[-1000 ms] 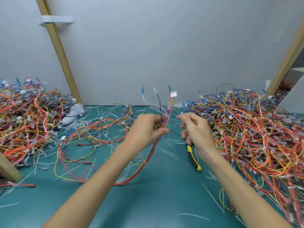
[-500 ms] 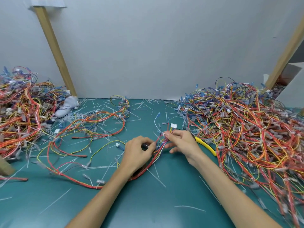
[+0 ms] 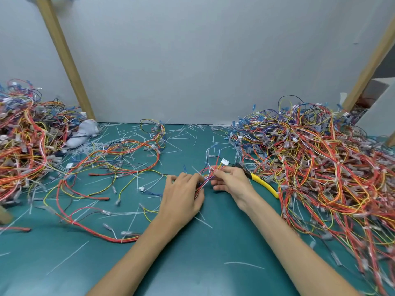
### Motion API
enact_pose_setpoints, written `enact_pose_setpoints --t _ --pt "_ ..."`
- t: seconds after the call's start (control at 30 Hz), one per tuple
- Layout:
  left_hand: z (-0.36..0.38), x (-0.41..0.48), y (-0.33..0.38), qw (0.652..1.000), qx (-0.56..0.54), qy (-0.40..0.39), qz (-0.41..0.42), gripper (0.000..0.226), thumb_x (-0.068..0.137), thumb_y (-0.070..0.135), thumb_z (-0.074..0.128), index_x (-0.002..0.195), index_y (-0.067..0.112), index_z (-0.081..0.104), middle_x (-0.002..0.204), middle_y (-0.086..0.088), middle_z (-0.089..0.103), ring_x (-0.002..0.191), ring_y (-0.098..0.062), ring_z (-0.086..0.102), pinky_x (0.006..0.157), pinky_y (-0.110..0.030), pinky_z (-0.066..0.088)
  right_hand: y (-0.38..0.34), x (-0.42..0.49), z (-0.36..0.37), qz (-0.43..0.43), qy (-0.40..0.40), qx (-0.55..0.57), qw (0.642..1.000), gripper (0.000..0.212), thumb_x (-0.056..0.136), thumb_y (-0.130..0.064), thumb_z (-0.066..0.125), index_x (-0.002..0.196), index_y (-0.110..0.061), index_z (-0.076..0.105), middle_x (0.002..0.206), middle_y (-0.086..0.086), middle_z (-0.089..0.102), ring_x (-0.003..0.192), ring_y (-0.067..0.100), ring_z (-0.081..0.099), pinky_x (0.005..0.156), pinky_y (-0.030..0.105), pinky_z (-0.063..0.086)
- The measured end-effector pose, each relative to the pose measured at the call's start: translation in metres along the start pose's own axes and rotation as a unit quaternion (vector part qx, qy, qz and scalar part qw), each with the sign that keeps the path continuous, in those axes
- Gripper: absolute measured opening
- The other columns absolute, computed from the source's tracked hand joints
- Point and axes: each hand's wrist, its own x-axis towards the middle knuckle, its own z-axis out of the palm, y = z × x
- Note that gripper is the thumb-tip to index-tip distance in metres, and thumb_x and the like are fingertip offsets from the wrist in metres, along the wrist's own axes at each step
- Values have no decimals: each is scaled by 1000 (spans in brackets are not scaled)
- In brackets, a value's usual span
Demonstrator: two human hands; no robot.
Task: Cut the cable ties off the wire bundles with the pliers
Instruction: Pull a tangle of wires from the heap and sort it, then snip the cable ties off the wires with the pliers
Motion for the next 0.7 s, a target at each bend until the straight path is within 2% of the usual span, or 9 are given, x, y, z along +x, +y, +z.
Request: enact_pose_setpoints --t 0.1,0.23,0.3,0.33,0.4,0.43,0.5,0.57,0.7 --pt "3 0 1 998 49 2 -34 27 90 44 51 112 33 64 94 11 67 98 -17 52 81 -33 25 1 0 1 -15 11 -22 1000 21 98 -8 54 113 3 65 85 7 61 59 10 50 50 20 47" --pt "5 2 -7 998 -1 -9 -62 23 91 53 53 105 39 65 86 12 55 94 -16 46 78 -32 24 -5 -7 -4 -24 -9 -55 998 20 99 -14 55 108 0 67 85 6 66 59 11 53 48 21 48" --pt "4 3 -7 999 -10 1 -45 16 90 47 57 98 35 66 81 11 52 89 -17 49 76 -32 25 -11 -13 -13 -91 38 -175 980 20 99 -25 55 95 -10 69 86 3 70 56 10 57 48 22 47" --pt "3 3 -7 999 -9 8 -34 13 90 43 60 94 32 67 78 10 52 85 -18 51 75 -32 27 -16 -16 -21 -149 96 -288 941 22 98 -32 54 90 -17 69 83 -2 70 59 10 59 53 24 47" --pt "1 3 -6 1000 7 18 -13 10 89 36 64 91 27 68 76 8 56 80 -19 55 73 -33 31 -23 -24 -38 -202 196 -510 813 34 94 -52 47 91 -24 66 87 -5 66 80 18 62 66 30 45" --pt "-1 4 -5 999 22 24 2 8 88 33 66 88 25 69 75 7 58 77 -20 57 72 -34 34 -25 -27 -45 -168 203 -595 759 47 91 -63 40 100 -23 65 99 0 65 94 24 60 73 34 44" --pt "-3 6 -3 996 67 36 41 6 83 26 73 80 23 69 71 6 60 69 -21 58 65 -35 39 -23 -30 -54 -55 151 -710 686 78 86 -76 31 125 -13 57 128 12 56 119 31 50 93 41 41" --pt "-6 8 -4 989 123 42 70 12 80 22 77 72 23 68 66 6 58 65 -21 56 62 -33 36 -14 -31 -56 -21 116 -756 643 89 85 -77 36 139 -7 43 141 16 44 130 35 39 105 44 34" --pt "-9 9 -12 975 187 48 107 16 81 18 75 69 22 64 65 5 54 65 -22 53 64 -32 25 -7 -27 -53 -36 119 -763 634 79 89 -67 44 139 -5 39 138 21 43 126 39 40 104 45 33"
